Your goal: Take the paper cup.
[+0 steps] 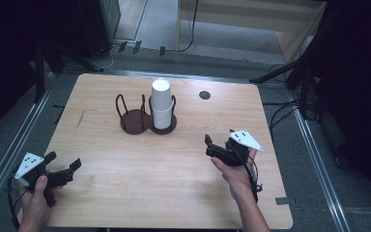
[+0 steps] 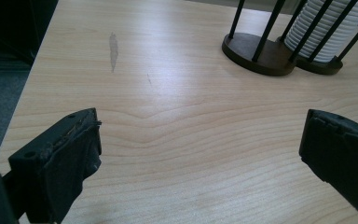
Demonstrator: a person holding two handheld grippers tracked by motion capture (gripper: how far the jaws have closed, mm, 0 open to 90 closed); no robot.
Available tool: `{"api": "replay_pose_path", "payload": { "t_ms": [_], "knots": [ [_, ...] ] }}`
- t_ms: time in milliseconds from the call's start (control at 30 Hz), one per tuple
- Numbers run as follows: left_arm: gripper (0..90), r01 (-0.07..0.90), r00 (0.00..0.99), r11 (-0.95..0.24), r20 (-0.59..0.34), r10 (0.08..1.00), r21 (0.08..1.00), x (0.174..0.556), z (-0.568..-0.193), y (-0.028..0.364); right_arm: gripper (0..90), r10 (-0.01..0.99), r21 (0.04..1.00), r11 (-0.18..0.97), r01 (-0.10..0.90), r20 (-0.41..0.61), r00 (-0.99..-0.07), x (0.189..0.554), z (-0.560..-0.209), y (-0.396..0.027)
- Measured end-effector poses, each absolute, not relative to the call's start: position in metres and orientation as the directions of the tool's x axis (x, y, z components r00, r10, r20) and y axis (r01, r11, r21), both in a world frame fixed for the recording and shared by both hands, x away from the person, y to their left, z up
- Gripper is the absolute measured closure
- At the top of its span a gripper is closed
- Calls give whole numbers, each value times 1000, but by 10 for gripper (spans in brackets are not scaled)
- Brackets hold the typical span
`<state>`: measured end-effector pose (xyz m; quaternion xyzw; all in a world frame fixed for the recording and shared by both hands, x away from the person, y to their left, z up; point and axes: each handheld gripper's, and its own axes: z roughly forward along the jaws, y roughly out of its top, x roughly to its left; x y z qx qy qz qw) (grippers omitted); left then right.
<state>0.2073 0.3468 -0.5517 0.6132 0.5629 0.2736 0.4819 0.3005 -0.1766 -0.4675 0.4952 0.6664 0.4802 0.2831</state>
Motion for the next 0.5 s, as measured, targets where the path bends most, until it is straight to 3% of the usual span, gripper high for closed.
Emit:
{"api": "replay_pose_path", "payload": {
  "t_ms": [500],
  "knots": [
    [0,431,226,89,-203,953,898,208,-552,346,107,898,912,115,393,74,-433,341,-454,-111]
  ]
}}
